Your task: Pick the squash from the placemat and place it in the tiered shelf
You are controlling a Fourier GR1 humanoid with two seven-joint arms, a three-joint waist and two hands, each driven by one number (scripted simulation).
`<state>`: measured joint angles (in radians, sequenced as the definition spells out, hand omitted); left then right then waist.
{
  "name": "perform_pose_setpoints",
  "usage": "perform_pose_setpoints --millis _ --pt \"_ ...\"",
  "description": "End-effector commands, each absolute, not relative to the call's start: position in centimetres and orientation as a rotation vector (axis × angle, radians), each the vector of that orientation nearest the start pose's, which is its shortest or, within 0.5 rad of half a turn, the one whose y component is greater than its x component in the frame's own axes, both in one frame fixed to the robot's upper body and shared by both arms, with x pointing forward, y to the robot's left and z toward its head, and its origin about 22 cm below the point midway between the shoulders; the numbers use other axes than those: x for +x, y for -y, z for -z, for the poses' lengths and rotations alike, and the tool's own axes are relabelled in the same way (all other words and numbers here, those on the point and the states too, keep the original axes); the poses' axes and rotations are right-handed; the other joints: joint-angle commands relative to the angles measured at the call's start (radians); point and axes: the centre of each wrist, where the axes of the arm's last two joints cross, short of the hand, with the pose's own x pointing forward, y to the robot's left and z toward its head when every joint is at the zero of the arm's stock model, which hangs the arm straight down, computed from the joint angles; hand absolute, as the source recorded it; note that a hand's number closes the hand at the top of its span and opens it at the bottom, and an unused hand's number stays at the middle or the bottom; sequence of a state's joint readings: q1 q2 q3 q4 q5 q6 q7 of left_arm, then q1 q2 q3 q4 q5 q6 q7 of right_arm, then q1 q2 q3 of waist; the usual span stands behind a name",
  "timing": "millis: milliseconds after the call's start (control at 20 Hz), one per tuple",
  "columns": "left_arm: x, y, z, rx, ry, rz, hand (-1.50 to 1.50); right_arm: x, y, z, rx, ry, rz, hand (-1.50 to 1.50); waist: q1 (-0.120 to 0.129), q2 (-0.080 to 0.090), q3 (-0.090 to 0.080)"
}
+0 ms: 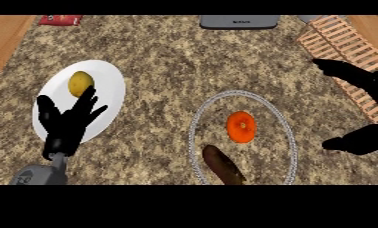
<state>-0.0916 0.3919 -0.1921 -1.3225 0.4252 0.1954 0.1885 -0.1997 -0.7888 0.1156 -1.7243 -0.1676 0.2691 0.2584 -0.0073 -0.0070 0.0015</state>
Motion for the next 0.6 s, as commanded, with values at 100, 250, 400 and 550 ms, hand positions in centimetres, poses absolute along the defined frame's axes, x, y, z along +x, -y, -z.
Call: perform_pose_setpoints --millis 100,250,400,550 --pt "23.3 -29.8 2.8 0.1 1.102 -0.036 0.0 25.3 26.6 -18.2 -0.346 1.296 -0.988 -1.5 0.016 0.001 -0.003" --pt "24.6 -29.1 2.7 0.094 1.121 -0.032 0.0 25.0 23.3 -18.7 -0.409 1.24 -0.955 -1.5 0.018 0.005 -0.004" --pt "25.2 -28.1 1.2 0.094 1.127 -0.049 0.0 25.4 20.3 -19.9 -0.486 1.235 -0.93 -1.5 0.024 0.005 -0.003" --pt "25.8 -28.8 1.8 0.075 1.118 -0.028 0.0 27.0 17.0 -18.8 -0.582 1.168 -0.954 -1.5 0.029 0.01 -0.004"
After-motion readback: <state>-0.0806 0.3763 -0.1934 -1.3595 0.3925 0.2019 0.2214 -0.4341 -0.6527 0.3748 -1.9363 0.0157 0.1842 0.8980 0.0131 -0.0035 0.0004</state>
